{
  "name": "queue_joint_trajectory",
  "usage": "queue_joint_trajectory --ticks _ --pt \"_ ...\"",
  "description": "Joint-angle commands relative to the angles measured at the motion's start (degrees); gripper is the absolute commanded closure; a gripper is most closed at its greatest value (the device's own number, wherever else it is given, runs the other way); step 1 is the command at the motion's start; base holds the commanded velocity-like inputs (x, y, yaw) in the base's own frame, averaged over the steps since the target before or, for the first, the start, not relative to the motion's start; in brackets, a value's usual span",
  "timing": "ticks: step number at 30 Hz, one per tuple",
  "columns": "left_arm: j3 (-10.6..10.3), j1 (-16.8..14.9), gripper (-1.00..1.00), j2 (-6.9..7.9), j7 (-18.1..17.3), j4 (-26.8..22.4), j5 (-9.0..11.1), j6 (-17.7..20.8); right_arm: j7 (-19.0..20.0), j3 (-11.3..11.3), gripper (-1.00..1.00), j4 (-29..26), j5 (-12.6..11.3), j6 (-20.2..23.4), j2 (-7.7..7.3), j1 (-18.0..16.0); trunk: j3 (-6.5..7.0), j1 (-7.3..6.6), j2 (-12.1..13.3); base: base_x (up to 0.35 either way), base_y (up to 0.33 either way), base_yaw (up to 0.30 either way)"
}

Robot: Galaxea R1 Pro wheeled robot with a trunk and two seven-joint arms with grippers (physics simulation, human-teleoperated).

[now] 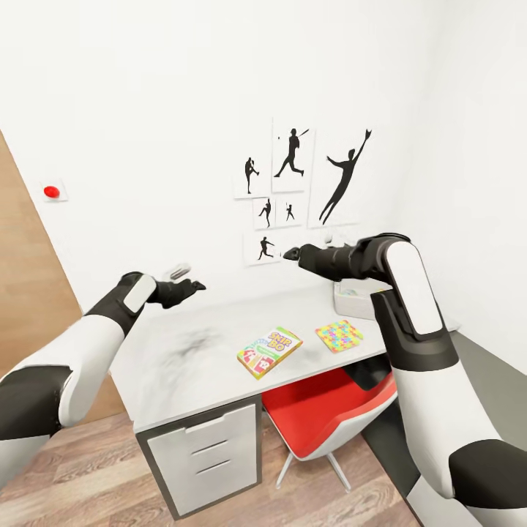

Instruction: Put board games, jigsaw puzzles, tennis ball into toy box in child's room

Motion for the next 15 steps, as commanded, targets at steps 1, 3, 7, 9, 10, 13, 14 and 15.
queue_joint_trajectory --ticks 1,3,7,9,10,13,14,15 --pt "-0.3 0.0 -1.00 0.35 0.0 0.0 0.3 0.6 -2.1 0.0 -1.00 0.0 -0.5 0.3 0.06 -0.1 -0.14 0.04 -0.1 0.000 0.000 0.000" --pt "-0.3 0.0 -1.00 1.07 0.0 0.0 0.3 1.7 -4.6 0.0 -1.00 0.2 -0.7 0.3 0.10 -0.1 -0.14 0.04 -0.1 0.000 0.000 0.000" --pt "-0.1 0.1 -1.00 4.36 -1.6 0.0 1.0 4.8 -8.2 -0.1 -1.00 1.3 -0.7 0.4 0.71 -0.1 -0.14 0.04 -0.1 0.000 0.000 0.000" --pt "0.1 0.1 -1.00 5.86 -3.5 0.1 1.7 5.7 -8.9 -0.2 -1.00 2.3 -0.7 0.4 1.07 -0.1 -0.14 0.04 -0.1 0.000 0.000 0.000" --pt "0.2 0.1 -1.00 6.59 -4.7 0.1 2.1 6.1 -9.2 -0.2 -1.00 2.9 -0.7 0.4 1.23 -0.1 -0.14 0.04 -0.1 0.000 0.000 0.000" --pt "0.4 0.6 -1.00 9.60 -10.4 0.1 3.2 7.9 -9.8 -0.2 -1.00 5.6 -0.7 0.5 1.97 -0.2 -0.14 0.04 -0.1 0.000 0.000 0.000" --pt "0.4 0.9 -1.00 10.39 -12.0 0.1 3.3 8.3 -10.0 -0.2 -1.00 6.2 -0.6 0.5 2.16 -0.2 -0.14 0.04 -0.1 0.000 0.000 0.000" --pt "0.4 1.2 -1.00 11.21 -13.6 0.1 3.4 8.8 -10.1 -0.2 -1.00 6.8 -0.6 0.5 2.36 -0.3 -0.14 0.04 -0.1 0.000 0.000 0.000"
